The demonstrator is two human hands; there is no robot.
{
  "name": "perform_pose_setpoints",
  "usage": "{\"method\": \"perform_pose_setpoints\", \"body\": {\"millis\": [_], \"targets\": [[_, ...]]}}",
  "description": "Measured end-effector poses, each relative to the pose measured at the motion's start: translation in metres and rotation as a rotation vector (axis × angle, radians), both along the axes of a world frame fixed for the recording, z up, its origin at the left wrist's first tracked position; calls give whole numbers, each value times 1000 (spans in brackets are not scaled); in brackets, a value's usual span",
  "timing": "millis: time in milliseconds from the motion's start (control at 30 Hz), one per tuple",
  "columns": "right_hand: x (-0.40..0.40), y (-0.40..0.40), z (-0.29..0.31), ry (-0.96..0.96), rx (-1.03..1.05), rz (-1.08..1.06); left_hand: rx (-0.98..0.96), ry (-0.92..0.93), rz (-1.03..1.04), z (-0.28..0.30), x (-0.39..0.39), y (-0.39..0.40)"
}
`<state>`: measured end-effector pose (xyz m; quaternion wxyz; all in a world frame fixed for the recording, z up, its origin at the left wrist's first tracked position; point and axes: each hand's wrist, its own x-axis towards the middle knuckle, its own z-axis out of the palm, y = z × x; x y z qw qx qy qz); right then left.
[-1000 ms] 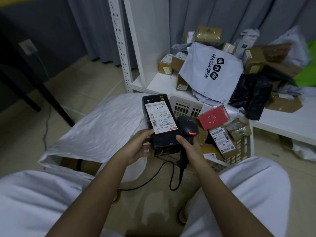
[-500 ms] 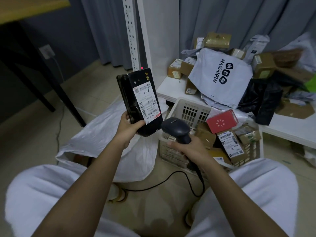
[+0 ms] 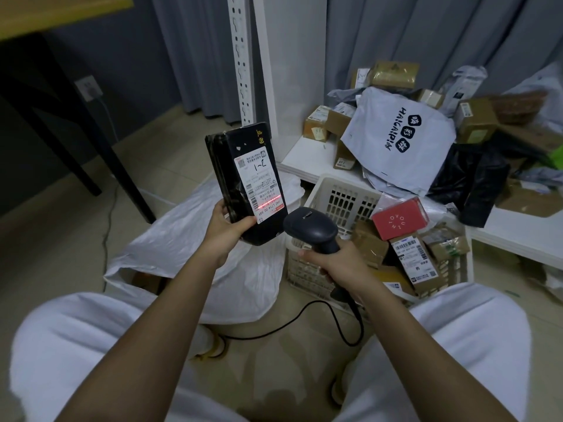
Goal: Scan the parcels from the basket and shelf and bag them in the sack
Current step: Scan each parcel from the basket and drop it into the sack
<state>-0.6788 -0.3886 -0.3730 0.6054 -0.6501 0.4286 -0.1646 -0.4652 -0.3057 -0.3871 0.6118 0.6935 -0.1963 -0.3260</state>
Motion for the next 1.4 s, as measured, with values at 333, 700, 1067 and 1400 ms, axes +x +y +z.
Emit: {"method": "perform_pose_setpoints", "body": {"millis": [333,700,1067,1400], "targets": [[27,0,-25,-126,122,-184,92,164,-91,-12,10,32],[55,4,-66,-157,358,-182,76,509,-216,-54,-3,42],[49,-31,-91,-22,249,-388,606,-560,-306,-166,39,4],[56,-58,-107,52,257,-383,985,-766,-310,-197,57,-42]]}}
